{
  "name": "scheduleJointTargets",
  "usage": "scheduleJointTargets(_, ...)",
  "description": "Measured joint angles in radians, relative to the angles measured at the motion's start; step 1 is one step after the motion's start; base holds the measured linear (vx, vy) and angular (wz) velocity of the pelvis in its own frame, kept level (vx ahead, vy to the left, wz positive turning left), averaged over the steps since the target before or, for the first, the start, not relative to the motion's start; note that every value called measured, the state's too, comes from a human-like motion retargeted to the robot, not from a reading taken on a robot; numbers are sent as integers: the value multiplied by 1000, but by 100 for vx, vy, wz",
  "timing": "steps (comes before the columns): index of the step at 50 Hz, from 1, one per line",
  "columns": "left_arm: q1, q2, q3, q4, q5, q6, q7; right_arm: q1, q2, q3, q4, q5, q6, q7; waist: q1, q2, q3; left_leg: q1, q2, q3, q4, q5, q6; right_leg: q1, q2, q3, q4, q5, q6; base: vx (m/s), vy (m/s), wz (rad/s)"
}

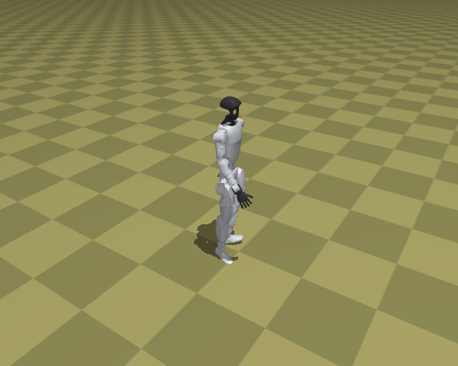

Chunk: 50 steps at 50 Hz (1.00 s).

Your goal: In place motions

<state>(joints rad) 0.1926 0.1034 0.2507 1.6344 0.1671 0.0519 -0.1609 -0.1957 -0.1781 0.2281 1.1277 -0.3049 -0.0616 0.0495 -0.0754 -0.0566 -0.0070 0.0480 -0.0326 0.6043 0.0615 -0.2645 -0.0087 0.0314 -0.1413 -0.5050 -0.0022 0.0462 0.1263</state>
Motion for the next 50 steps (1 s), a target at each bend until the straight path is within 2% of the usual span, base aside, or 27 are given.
scheduleJointTargets(5, 36, -38, 78, -67, -40, -13, -28, 47, -9, -32, 95, 73, 14, 9, -9, 1, 0, -6, 4, -20, -13, 13, 5, 7, 4, -13, 2, -18, 3, -2, -5, 37)
scheduleJointTargets(8, 33, -32, 50, -108, -25, -12, -44, 117, -10, -74, 192, 80, 45, 51, 18, -4, -12, -10, -2, -43, -20, 21, 9, 19, 2, -39, 0, -25, 7, 8, -4, 44)
scheduleJointTargets(14, -8, -13, -5, -190, 12, -20, -53, 209, -2, -138, 399, 73, 63, 43, 24, -6, -25, -28, -5, -84, -27, 40, 12, 36, 3, -83, -3, -41, 18, 0, -3, 51)
scheduleJointTargets(20, -23, -2, -38, -245, 39, -34, -76, 282, -3, -162, 488, 24, 79, 81, 15, 3, -62, -45, -7, -100, -44, 39, 21, 33, 8, -101, -4, -48, 26, 2, -1, 18)
scheduleJointTargets(30, -14, 11, -47, -195, 53, -24, -68, 256, -7, -129, 475, -52, 125, 62, 0, 18, -81, -22, -3, -70, -65, 24, 13, 17, 17, -63, -1, -44, 13, 2, 1, -25)
scheduleJointTargets(37, -27, 13, -63, -128, 63, 6, -53, 195, 14, -107, 381, -12, 113, 78, -4, 14, -72, 2, 6, -36, -61, 15, -1, 13, 20, -35, 2, -37, 0, 1, -1, -32)
scheduleJointTargets(50, -43, -9, -93, -176, 88, -5, -68, 179, 25, -86, 304, 9, 90, 101, 6, 13, -87, 20, 6, -32, -59, 3, -14, 25, 22, -28, 4, -35, -2, 1, 0, -6)
